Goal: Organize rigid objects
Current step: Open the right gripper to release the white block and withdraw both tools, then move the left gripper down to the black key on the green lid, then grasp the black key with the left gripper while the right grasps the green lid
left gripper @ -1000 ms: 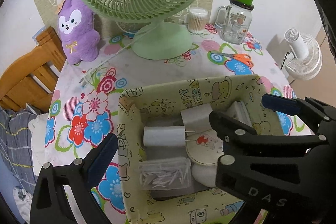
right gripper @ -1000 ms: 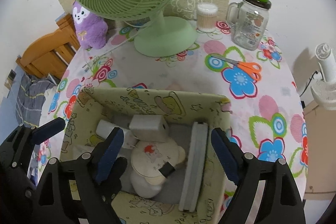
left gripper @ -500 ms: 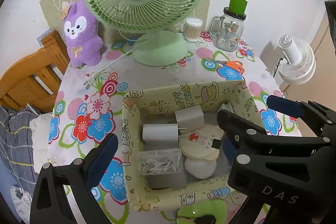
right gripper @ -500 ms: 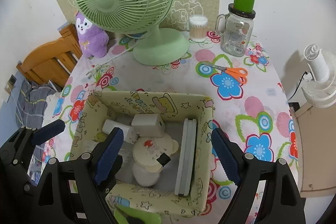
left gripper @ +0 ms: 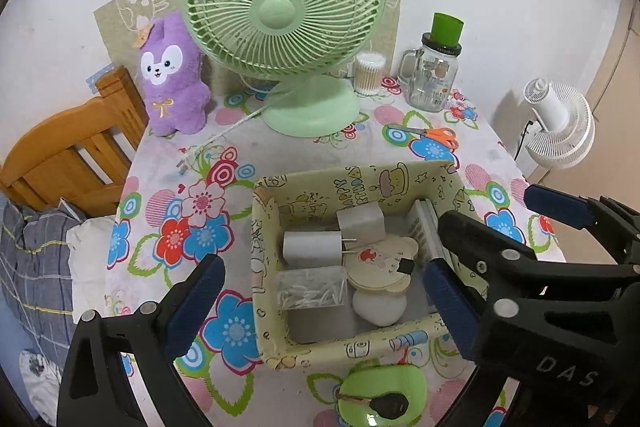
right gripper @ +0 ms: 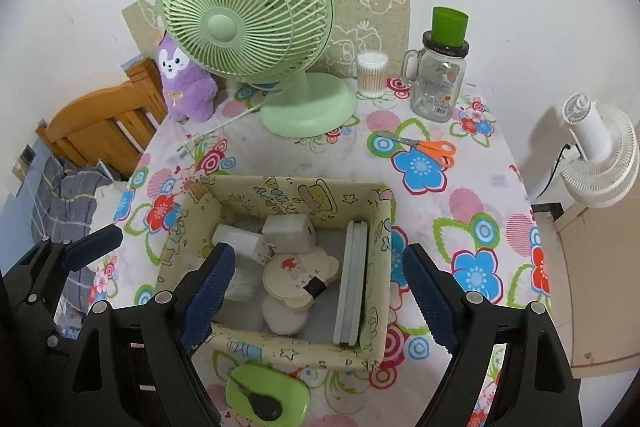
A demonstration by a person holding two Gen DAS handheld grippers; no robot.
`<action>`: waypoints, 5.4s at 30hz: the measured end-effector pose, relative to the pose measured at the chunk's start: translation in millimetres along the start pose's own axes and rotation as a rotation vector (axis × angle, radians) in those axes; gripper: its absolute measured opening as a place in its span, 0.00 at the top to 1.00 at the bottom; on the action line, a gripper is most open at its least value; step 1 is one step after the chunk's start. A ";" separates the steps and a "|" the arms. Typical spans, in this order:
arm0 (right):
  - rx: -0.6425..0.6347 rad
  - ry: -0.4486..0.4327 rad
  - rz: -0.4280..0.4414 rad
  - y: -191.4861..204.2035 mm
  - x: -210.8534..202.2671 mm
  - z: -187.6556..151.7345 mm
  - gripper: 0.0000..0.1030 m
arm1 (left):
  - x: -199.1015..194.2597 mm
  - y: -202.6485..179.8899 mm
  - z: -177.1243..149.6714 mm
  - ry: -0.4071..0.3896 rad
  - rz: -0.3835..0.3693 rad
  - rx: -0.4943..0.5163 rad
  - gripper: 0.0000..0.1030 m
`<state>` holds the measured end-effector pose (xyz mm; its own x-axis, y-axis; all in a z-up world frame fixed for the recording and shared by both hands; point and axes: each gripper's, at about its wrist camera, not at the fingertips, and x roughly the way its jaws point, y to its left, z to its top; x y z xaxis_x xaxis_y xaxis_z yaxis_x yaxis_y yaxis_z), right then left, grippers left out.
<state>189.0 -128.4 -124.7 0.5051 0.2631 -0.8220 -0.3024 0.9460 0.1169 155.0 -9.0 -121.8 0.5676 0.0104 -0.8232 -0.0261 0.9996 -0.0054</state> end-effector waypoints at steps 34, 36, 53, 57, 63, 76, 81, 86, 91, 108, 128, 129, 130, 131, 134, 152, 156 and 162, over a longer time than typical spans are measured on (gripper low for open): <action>0.023 0.015 -0.007 -19.9 -40.4 -71.6 0.15 | -16.9 -15.6 -69.7 0.051 -0.030 0.018 0.02; 0.032 0.026 -0.008 -23.0 -37.8 -76.8 0.15 | -14.3 -15.8 -74.0 0.055 -0.033 0.018 0.02; 0.022 0.096 -0.015 -28.8 -7.5 -106.0 0.15 | 18.7 -23.3 -104.3 0.126 -0.075 0.013 0.02; 0.028 0.125 -0.024 -30.6 2.9 -115.0 0.15 | 30.5 -24.2 -114.7 0.160 -0.072 0.000 0.02; 0.036 0.167 -0.031 -34.8 17.4 -128.4 0.15 | 45.8 -24.9 -128.3 0.206 -0.066 -0.011 0.02; 0.052 0.204 -0.039 -43.6 38.0 -137.5 0.15 | 67.4 -35.3 -140.6 0.259 -0.072 -0.020 0.07; 0.057 0.223 -0.038 -45.8 43.3 -141.4 0.15 | 68.5 -35.3 -142.4 0.252 -0.106 -0.047 0.21; 0.066 0.237 -0.034 -46.5 46.7 -143.2 0.15 | 65.6 -35.6 -141.3 0.246 -0.115 -0.078 0.42; 0.060 0.239 -0.027 -42.4 49.0 -141.7 0.15 | 62.2 -27.6 -141.2 0.254 -0.125 -0.089 0.49; 0.063 0.252 0.004 -16.5 53.8 -144.6 0.15 | 42.9 -2.4 -161.2 0.229 -0.144 -0.023 0.69; 0.143 0.288 0.009 32.4 72.6 -155.5 0.15 | 42.5 40.0 -160.2 0.230 -0.119 0.018 0.69; 0.148 0.292 0.007 35.4 74.2 -156.5 0.15 | 45.5 35.9 -159.6 0.232 -0.121 0.021 0.69; 0.149 0.295 0.006 37.0 75.7 -156.7 0.15 | 46.3 36.0 -159.5 0.232 -0.124 0.024 0.69; 0.149 0.301 0.004 39.8 77.6 -157.2 0.15 | 48.2 34.3 -158.9 0.232 -0.126 0.026 0.69; 0.144 0.322 0.010 48.1 83.6 -157.4 0.15 | 50.6 35.7 -159.5 0.237 -0.129 0.035 0.69; 0.137 0.324 -0.156 95.4 108.9 -157.1 0.04 | 51.5 34.1 -160.2 0.238 -0.132 0.071 0.69; 0.139 0.325 -0.159 101.5 110.9 -154.9 0.05 | 52.1 34.2 -160.0 0.239 -0.128 0.069 0.69; 0.163 0.320 -0.159 88.3 103.4 -158.2 0.08 | 52.2 30.4 -159.5 0.247 -0.109 0.072 0.69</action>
<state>86.7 -47.6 -287.5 0.2499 0.0622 -0.9663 -0.0953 0.9947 0.0394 52.6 18.0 -255.4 0.3458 -0.0951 -0.9335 0.0883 0.9937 -0.0686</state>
